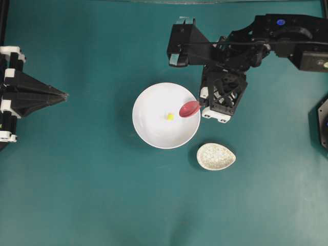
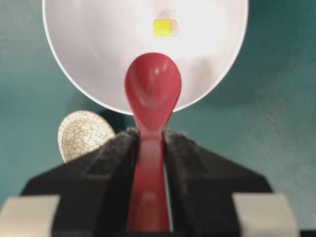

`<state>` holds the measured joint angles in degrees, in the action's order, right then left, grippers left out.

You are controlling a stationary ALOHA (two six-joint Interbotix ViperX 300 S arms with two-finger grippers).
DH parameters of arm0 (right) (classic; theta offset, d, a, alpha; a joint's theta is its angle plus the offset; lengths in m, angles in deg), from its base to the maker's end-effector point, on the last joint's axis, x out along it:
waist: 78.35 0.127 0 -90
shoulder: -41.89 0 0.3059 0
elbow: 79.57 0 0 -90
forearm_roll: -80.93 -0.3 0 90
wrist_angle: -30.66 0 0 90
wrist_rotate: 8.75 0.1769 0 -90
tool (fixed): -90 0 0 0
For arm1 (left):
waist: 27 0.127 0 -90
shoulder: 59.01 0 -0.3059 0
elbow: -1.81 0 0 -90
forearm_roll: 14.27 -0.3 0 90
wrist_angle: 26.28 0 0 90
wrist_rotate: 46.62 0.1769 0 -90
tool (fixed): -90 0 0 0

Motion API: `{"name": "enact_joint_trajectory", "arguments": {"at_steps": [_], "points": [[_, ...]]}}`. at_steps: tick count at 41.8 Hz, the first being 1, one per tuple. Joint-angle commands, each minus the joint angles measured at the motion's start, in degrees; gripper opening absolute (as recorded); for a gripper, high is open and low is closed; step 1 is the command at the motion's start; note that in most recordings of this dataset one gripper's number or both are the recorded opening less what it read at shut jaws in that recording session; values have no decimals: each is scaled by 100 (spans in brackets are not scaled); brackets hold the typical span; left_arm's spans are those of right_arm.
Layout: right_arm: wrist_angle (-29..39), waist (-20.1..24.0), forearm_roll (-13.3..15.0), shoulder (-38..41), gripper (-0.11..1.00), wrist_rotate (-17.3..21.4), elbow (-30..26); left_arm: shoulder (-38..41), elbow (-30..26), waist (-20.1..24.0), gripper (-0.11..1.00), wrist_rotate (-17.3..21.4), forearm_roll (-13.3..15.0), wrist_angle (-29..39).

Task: Scoop the yellow hexagonal prism block from the bowl with a spoon using the right arm.
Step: 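Lower the spoon into the bowl and push it toward the yellow block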

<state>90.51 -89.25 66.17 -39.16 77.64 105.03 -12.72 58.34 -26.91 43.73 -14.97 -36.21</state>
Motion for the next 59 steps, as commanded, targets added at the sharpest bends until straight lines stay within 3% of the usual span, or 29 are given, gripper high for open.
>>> {"name": "enact_joint_trajectory", "arguments": {"at_steps": [1,14,59], "points": [[9,105,88,9,22,35,-149,53,-97,0,0,9,-18,-62],[-149,202,281,352,22,53,-149,44,-97,-9,0,9,-9,-105],[-1591,352,299,826,22,0,-9,18,-97,-9,0,0,-9,-88]]}}
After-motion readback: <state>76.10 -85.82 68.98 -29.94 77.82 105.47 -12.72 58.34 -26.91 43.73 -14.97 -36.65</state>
